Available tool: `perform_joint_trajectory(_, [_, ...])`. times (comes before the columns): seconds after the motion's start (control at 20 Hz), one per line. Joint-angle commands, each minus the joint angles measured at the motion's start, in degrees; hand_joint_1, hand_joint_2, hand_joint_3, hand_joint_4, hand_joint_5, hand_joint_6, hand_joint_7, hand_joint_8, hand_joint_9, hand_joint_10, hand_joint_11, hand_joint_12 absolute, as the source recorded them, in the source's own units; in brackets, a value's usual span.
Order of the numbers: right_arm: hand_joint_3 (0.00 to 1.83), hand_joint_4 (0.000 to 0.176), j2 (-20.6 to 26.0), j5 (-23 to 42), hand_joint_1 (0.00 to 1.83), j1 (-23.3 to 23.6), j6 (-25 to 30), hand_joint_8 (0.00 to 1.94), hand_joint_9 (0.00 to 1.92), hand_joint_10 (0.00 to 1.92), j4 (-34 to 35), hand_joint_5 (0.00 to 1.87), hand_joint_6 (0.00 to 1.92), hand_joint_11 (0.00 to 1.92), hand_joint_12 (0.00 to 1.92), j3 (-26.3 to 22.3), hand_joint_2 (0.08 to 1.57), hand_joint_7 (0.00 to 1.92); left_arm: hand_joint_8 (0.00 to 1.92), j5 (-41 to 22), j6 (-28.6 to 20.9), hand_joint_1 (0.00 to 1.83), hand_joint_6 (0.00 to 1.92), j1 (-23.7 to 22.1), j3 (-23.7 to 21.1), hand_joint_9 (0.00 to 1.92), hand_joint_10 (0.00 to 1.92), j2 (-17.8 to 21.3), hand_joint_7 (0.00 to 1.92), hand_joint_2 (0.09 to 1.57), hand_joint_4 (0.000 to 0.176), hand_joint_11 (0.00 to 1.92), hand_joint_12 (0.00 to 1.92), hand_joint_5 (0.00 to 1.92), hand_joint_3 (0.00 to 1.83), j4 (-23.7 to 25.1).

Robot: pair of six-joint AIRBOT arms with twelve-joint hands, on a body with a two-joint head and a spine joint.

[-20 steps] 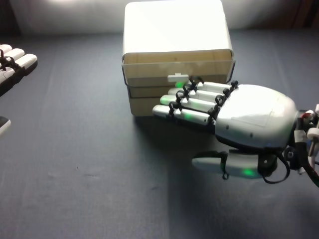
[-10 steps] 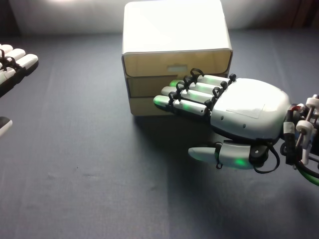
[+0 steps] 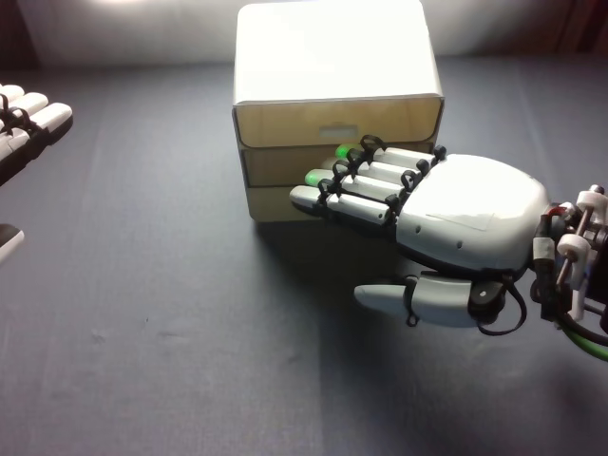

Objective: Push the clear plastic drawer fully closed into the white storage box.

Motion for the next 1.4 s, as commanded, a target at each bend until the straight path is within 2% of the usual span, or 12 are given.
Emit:
perform_joint_trajectory(0.0, [0.00,0.000,0.3,7.0,0.22,0.8,-0.1,0.00,0.00,0.00,0.1,0.00,0.00,0.00,0.00,-0.4,1.47,0.00,0.00,-7.0,0.1,0.86,0.00,-0.1,0.0,0.00,0.00,-0.2,0.00,1.53,0.000,0.00,0.00,0.02,0.00,-1.1])
perform_joint_trajectory(0.25, [0.00,0.000,0.7,8.6,0.19,0.8,3.4,0.00,0.00,0.00,-3.6,0.00,0.00,0.00,0.00,-1.8,1.46,0.00,0.00,-7.2,0.1,0.83,0.01,0.0,-0.1,0.00,0.00,-0.2,0.00,1.53,0.000,0.00,0.00,0.02,0.00,-1.2])
perform_joint_trajectory(0.45, [0.00,0.000,1.4,10.7,0.31,-0.1,7.4,0.00,0.00,0.00,-6.7,0.00,0.00,0.00,0.00,-3.0,1.43,0.00,0.00,-7.4,0.1,0.84,0.00,0.0,-0.1,0.00,0.00,-0.2,0.00,1.53,0.000,0.00,0.00,0.02,0.00,-1.3])
perform_joint_trajectory(0.65, [0.01,0.000,3.2,14.4,0.12,-2.0,12.5,0.00,0.01,0.00,-10.8,0.00,0.00,0.00,0.00,-4.8,1.48,0.00,0.00,-7.6,0.1,0.81,0.00,0.1,-0.1,0.00,0.00,-0.2,0.00,1.54,0.015,0.00,0.00,0.00,0.00,-1.4])
perform_joint_trajectory(0.8, [0.01,0.000,4.5,16.6,0.06,-3.5,16.2,0.00,0.04,0.01,-12.5,0.01,0.00,0.00,0.00,-5.4,1.49,0.01,0.00,-7.8,0.1,0.81,0.00,0.2,-0.2,0.00,0.00,-0.2,0.00,1.54,0.007,0.00,0.00,0.00,0.00,-1.4])
perform_joint_trajectory(0.85, [0.01,0.000,5.3,17.2,0.14,-4.1,16.3,0.01,0.10,0.00,-12.5,0.06,0.00,0.00,0.18,-5.9,1.48,0.07,0.00,-7.9,0.1,0.81,0.00,0.2,-0.2,0.00,0.00,-0.3,0.00,1.54,0.012,0.00,0.00,0.00,0.00,-1.4])
perform_joint_trajectory(0.9, [0.00,0.000,6.3,18.0,0.16,-4.8,16.3,0.00,0.05,0.00,-12.2,0.06,0.00,0.00,0.10,-6.5,1.46,0.06,0.00,-8.1,0.1,0.80,0.00,0.2,-0.2,0.00,0.00,-0.3,0.00,1.55,0.018,0.00,0.00,0.00,0.01,-1.4])
perform_joint_trajectory(0.95, [0.00,0.000,7.1,18.7,0.15,-5.4,16.3,0.00,0.02,0.01,-11.7,0.05,0.00,0.00,0.02,-6.9,1.47,0.06,0.00,-8.3,0.0,0.78,0.00,0.3,-0.3,0.00,0.00,-0.3,0.00,1.54,0.006,0.00,0.00,0.00,0.00,-1.4])
perform_joint_trajectory(1.1, [0.00,0.000,11.9,22.3,0.19,-8.1,15.5,0.00,0.00,0.00,-8.4,0.04,0.01,0.00,0.00,-8.4,1.49,0.03,0.00,-8.9,-0.1,0.62,0.00,0.5,-0.3,0.00,0.00,-0.4,0.00,1.53,0.012,0.00,0.00,0.00,0.00,-1.4])
perform_joint_trajectory(1.2, [0.00,0.000,14.2,24.0,0.21,-9.8,12.8,0.00,0.00,0.00,-5.0,0.00,0.00,0.00,0.00,-9.7,1.46,0.00,0.00,-9.3,-0.1,0.55,0.00,0.6,-0.3,0.00,0.00,-0.4,0.00,1.50,0.001,0.00,0.00,0.00,0.00,-1.4])
perform_joint_trajectory(1.3, [0.00,0.000,16.5,26.4,0.23,-11.8,10.1,0.00,0.00,0.00,-0.9,0.00,0.00,0.00,0.00,-10.6,1.45,0.00,0.00,-9.7,-0.1,0.45,0.00,0.6,-0.3,0.00,0.00,-0.6,0.00,1.47,0.016,0.00,0.00,0.00,0.00,-1.4])
perform_joint_trajectory(1.35, [0.00,0.013,17.5,27.6,0.23,-12.8,8.7,0.00,0.00,0.00,1.4,0.00,0.00,0.00,0.00,-11.0,1.44,0.00,0.00,-9.9,-0.1,0.44,0.00,0.6,-0.3,0.00,0.00,-0.6,0.00,1.47,0.013,0.00,0.00,0.00,0.00,-1.5])
